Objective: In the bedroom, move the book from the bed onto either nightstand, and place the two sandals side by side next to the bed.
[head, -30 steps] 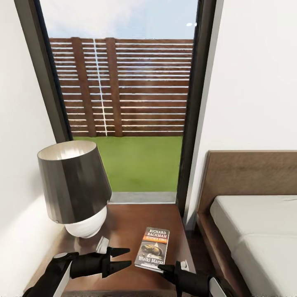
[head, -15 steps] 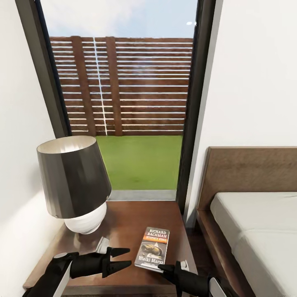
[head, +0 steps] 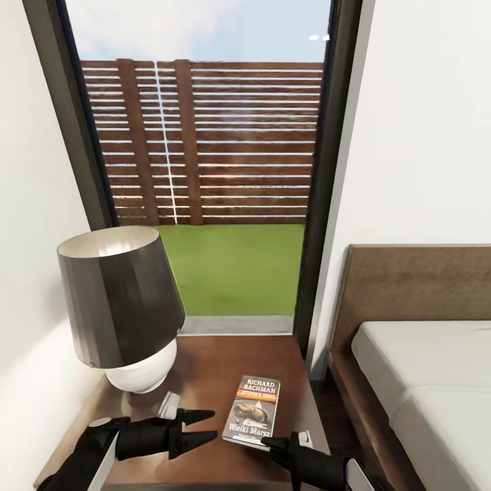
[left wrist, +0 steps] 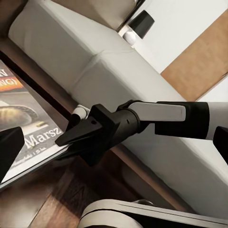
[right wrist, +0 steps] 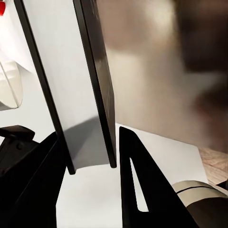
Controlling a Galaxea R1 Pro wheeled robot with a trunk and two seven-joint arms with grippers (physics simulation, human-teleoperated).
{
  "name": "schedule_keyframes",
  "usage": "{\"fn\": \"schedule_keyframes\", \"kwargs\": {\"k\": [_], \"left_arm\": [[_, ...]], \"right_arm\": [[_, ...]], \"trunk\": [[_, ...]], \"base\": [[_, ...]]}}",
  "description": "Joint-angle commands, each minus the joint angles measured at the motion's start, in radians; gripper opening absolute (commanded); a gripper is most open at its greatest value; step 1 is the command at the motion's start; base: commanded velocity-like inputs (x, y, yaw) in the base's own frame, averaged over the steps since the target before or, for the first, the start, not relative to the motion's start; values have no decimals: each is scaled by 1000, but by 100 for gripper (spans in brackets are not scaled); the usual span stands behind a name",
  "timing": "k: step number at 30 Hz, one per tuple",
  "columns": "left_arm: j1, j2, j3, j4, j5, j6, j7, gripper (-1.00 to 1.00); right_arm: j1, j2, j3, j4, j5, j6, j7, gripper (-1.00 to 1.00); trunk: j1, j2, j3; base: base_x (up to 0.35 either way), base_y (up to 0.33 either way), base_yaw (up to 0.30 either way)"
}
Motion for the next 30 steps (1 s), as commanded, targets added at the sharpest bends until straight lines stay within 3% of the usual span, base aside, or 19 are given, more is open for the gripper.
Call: {"fn": "schedule_keyframes", "kwargs": {"k": [1,9,19,26,30], "left_arm": [[-1,0,0,0,2,11,-3,100],[-1,0,-1,0,2,11,-3,100],[0,0,1,0,2,11,-3,100],[0,-13,1,0,2,11,-2,100],[0,-15,2,0,2,11,-2,100]], "right_arm": [[-1,1,-6,0,6,3,4,-100],[-1,1,-6,0,6,3,5,-100],[0,1,-6,0,6,3,5,-100],[-1,0,-6,0,6,3,5,-100],[-1,0,-6,0,6,3,4,-100]], "trunk": [[0,0,-1],[0,0,-1],[0,0,-1],[27,-49,-23],[27,-49,-23]], "base": [[7,3,0],[177,42,0],[23,6,0],[0,0,0],[0,0,0]]}}
